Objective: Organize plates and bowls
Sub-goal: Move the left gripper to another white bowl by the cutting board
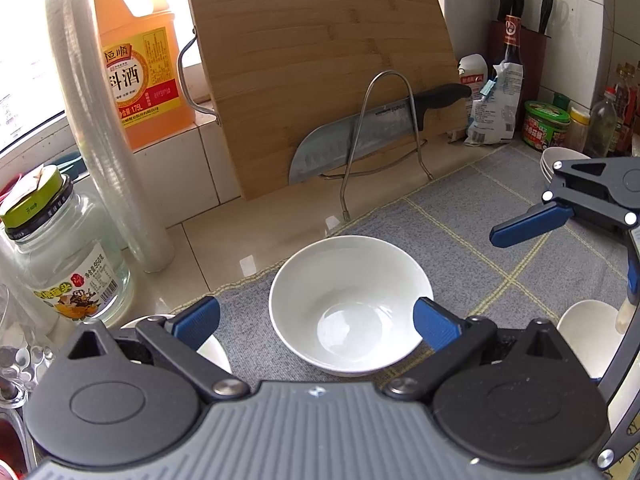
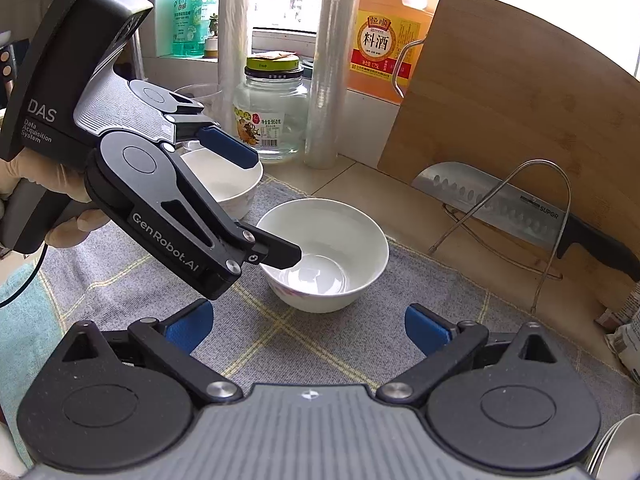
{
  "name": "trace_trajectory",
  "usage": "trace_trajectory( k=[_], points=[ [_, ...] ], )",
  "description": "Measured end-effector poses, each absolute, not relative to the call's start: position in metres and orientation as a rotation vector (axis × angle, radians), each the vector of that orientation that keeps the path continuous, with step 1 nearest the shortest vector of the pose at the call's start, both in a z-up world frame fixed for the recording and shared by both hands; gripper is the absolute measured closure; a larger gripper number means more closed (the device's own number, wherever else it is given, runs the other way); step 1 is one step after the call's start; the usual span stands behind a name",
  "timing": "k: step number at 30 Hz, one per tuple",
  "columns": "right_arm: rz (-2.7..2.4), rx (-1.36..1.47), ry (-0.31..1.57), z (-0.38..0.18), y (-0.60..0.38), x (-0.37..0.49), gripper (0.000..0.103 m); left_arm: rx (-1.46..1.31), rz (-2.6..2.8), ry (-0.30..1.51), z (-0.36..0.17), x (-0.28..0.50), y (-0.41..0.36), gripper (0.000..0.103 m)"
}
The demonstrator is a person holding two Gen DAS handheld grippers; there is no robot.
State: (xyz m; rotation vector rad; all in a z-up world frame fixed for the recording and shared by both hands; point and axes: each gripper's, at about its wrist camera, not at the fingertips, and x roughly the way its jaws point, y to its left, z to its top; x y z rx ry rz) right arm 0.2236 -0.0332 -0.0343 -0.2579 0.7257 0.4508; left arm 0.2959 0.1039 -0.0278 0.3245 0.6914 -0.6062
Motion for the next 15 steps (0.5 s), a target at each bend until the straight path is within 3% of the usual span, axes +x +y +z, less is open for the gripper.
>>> trace_trajectory(
  k=[15],
  points=[
    [0.478, -0.275, 0.796, -0.051, -0.029, 0.264, 0.0, 0.32, -0.631, 0.711, -0.038, 0.323, 0.101, 0.001]
  ],
)
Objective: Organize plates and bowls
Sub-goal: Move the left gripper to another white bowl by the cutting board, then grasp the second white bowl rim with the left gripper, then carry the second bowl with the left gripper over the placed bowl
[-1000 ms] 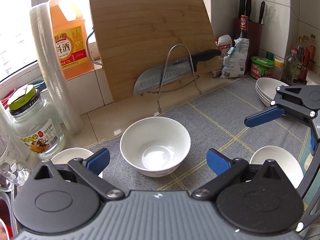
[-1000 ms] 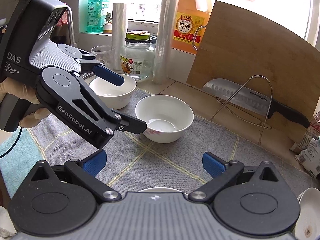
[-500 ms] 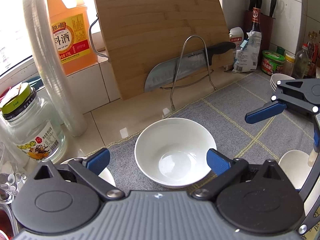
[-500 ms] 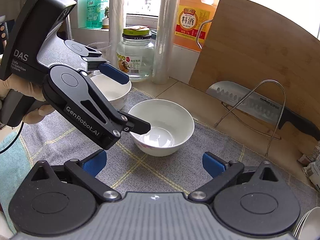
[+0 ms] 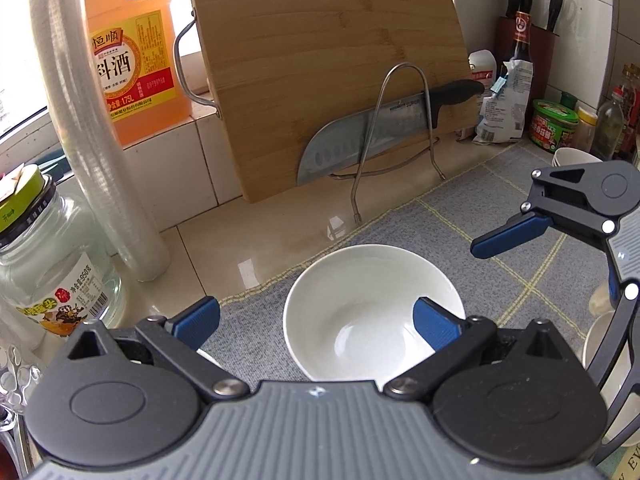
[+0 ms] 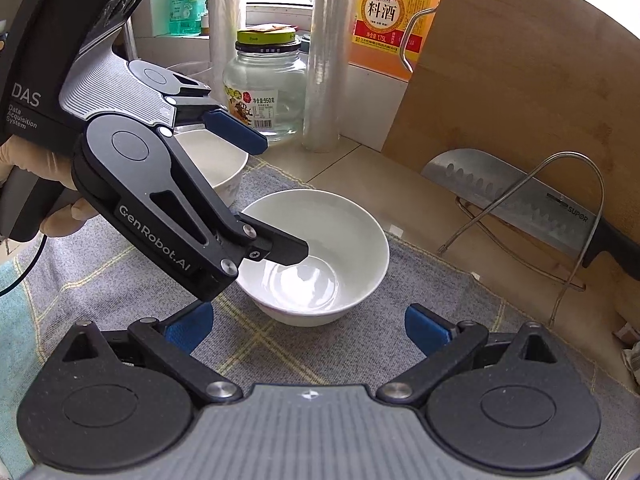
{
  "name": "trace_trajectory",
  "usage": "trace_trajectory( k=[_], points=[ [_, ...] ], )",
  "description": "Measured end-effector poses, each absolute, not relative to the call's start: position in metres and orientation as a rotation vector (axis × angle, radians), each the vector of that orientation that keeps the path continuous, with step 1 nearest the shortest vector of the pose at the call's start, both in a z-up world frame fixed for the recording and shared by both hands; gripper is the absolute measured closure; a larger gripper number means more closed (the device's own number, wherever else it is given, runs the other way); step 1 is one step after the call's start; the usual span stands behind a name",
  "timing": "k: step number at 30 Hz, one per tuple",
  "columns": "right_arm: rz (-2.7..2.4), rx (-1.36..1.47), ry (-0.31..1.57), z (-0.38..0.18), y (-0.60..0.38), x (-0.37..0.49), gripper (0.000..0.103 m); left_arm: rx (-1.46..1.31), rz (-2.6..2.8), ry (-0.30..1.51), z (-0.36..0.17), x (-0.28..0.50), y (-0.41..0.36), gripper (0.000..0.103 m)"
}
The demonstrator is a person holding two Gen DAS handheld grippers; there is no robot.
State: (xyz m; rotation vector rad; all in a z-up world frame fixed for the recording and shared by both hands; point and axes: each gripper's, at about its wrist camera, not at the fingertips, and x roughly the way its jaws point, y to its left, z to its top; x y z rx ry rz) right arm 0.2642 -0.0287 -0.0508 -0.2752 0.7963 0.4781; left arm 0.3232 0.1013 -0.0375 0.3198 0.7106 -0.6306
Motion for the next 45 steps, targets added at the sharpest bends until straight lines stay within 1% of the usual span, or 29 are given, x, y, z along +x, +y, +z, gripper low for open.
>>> trace_trajectory(
  k=[8, 13, 16, 18, 22, 25, 27, 29, 45],
  points=[
    [0.506, -0.295, 0.808, -0.059, -0.023, 0.277, 0.0, 0.329, -0.649, 0.734, -0.045, 0.335, 0.097, 0.001],
    [0.511, -0.305, 0.818, -0.065, -0.021, 0.285, 0.0, 0.323, -0.677, 0.758, -0.05, 0.338, 0.095, 0.005],
    [0.511, -0.3, 0.814, -0.067, -0.021, 0.289, 0.0, 0.32, -0.698, 0.765, -0.052, 0.339, 0.093, 0.013],
    [0.516, -0.294, 0.814, -0.067, -0.021, 0.291, 0.0, 0.316, -0.708, 0.774, -0.053, 0.341, 0.092, 0.02],
    [0.527, -0.285, 0.82, -0.069, -0.02, 0.293, 0.001, 0.304, -0.723, 0.789, -0.054, 0.343, 0.091, 0.026],
    [0.533, -0.275, 0.818, -0.07, -0.02, 0.294, 0.005, 0.294, -0.731, 0.799, -0.055, 0.345, 0.09, 0.031],
    [0.536, -0.267, 0.816, -0.069, -0.021, 0.294, 0.01, 0.285, -0.739, 0.808, -0.055, 0.346, 0.091, 0.036],
    [0.533, -0.264, 0.809, -0.069, -0.021, 0.293, 0.012, 0.277, -0.745, 0.813, -0.055, 0.346, 0.091, 0.039],
    [0.532, -0.271, 0.807, -0.066, -0.021, 0.289, 0.013, 0.191, -0.767, 0.859, -0.053, 0.352, 0.101, 0.039]
  ],
)
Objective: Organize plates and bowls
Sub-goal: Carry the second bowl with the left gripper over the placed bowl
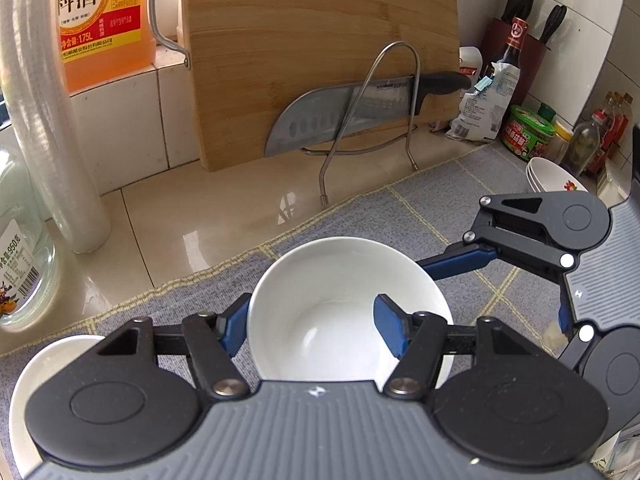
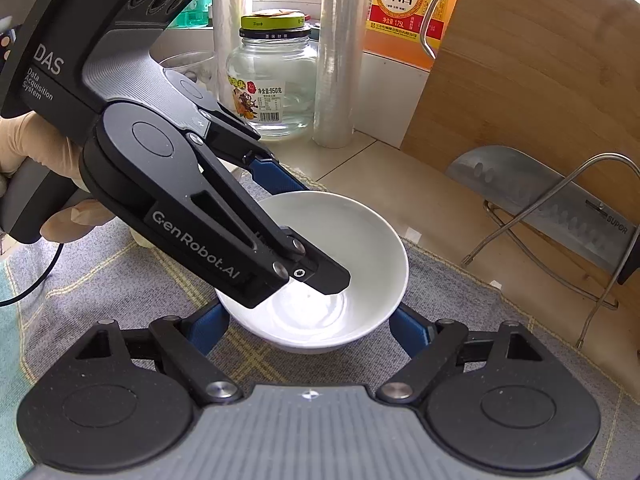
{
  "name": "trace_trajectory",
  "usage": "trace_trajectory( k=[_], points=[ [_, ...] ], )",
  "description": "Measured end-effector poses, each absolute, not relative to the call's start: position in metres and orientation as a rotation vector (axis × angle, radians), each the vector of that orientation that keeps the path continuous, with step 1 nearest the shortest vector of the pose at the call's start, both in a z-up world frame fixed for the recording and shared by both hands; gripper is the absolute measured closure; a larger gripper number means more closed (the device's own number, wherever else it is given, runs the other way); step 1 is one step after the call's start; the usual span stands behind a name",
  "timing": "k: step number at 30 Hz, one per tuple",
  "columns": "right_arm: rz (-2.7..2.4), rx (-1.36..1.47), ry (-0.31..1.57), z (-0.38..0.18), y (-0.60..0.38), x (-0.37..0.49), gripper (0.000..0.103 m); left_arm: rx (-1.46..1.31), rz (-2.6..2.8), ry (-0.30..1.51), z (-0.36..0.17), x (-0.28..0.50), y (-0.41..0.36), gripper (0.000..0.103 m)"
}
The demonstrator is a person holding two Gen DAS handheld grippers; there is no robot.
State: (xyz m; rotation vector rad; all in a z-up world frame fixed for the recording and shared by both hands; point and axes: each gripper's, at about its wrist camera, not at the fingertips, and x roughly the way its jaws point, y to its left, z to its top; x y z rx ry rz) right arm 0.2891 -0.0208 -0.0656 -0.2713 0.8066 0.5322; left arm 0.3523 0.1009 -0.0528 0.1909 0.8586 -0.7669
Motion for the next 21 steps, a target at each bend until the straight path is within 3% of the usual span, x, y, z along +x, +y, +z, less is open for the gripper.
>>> trace_trajectory(
  k=[21],
  points=[
    [0.538, -0.292, 0.798, -0.042, -0.027, 0.253, 0.013, 0.22, -0.811, 0.82, -0.023, 0.312, 0.094, 0.039]
  ],
)
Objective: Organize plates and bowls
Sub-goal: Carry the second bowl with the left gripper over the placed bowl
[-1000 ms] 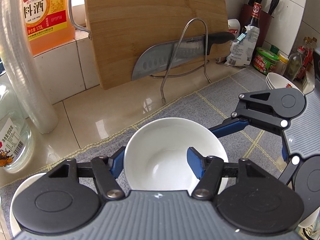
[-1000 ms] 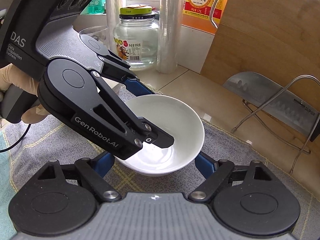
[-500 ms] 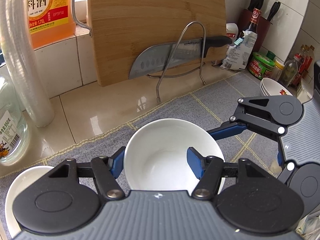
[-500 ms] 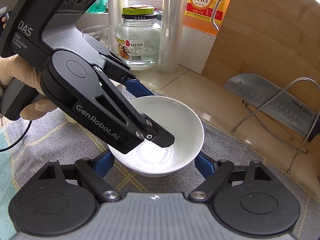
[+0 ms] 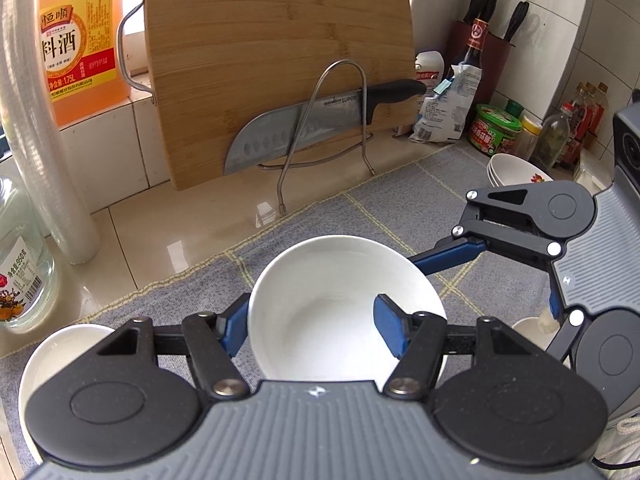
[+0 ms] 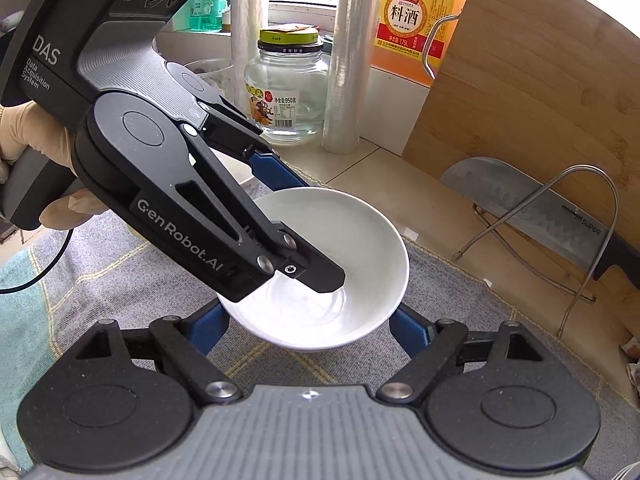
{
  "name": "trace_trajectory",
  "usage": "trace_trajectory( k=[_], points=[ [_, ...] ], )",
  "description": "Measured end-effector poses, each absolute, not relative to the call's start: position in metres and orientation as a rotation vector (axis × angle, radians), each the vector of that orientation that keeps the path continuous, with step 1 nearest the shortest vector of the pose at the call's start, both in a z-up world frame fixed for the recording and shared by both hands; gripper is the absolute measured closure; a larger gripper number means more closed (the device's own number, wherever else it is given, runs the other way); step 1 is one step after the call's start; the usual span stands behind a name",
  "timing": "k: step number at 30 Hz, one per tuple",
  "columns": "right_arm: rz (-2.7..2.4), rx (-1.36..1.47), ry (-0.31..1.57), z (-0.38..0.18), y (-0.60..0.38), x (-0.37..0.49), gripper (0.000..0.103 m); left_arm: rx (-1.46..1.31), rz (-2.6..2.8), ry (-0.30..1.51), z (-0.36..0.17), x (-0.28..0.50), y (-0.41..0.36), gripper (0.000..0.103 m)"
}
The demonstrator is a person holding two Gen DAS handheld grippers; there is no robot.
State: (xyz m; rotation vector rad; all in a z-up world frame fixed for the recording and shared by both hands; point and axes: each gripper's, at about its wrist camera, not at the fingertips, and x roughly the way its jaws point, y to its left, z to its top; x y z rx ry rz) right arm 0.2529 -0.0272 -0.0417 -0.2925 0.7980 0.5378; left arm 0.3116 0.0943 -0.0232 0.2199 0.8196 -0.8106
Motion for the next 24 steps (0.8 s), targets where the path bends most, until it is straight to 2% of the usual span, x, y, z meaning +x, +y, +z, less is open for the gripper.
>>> trace_trajectory(
  k=[24],
  points=[
    [0.514, -0.292, 0.782, -0.013, -0.048, 0.184, 0.013, 0.266, -0.871, 0.77, 0.014, 0.241, 0.07, 0.039]
  ],
)
